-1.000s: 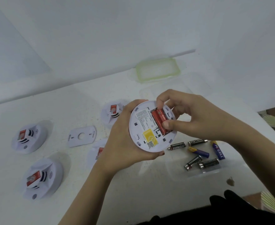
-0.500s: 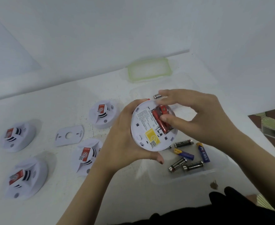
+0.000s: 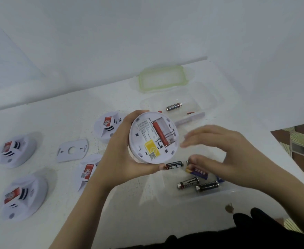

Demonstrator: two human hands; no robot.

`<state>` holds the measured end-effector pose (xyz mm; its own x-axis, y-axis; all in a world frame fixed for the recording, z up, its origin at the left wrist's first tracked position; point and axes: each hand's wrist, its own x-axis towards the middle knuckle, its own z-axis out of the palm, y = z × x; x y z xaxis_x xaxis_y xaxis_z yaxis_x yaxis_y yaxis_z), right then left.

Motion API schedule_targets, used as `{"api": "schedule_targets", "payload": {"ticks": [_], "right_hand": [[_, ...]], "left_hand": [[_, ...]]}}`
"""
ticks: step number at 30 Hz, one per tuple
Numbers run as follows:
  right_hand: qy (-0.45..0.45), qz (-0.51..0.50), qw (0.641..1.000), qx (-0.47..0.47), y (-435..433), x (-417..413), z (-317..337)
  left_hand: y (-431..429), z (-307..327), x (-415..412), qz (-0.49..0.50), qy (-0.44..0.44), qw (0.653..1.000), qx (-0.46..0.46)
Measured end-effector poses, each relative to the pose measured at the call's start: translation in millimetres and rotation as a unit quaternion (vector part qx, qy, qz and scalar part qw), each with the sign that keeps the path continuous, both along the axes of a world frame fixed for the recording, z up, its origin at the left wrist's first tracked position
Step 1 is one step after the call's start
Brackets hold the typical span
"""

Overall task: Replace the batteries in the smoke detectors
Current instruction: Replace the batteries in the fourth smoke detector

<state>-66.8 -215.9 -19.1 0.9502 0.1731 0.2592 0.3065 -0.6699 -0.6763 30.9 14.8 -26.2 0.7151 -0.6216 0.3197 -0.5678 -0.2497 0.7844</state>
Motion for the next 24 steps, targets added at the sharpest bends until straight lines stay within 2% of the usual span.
{"api": "schedule_targets", "payload": {"ticks": [3,8,24], "right_hand": [[-0.024,-0.027,0.999,-0.033,2.0,7.7,3.8],[-0.067,0.031,0.99,-0.118,8.4,24.4,11.7],[-0.178,0.064,0.957,-0.221,7.7,31.7,15.9]], "left_hand": [[-3.8,3.8,-0.8,-0.023,0.007,1.0,0.017],[-7.4,9.0,-0.1,-0.04,0.031,0.998,0.024],[-17.6,20.3,-0.8,-0.046,0.063,0.997,0.008]]}}
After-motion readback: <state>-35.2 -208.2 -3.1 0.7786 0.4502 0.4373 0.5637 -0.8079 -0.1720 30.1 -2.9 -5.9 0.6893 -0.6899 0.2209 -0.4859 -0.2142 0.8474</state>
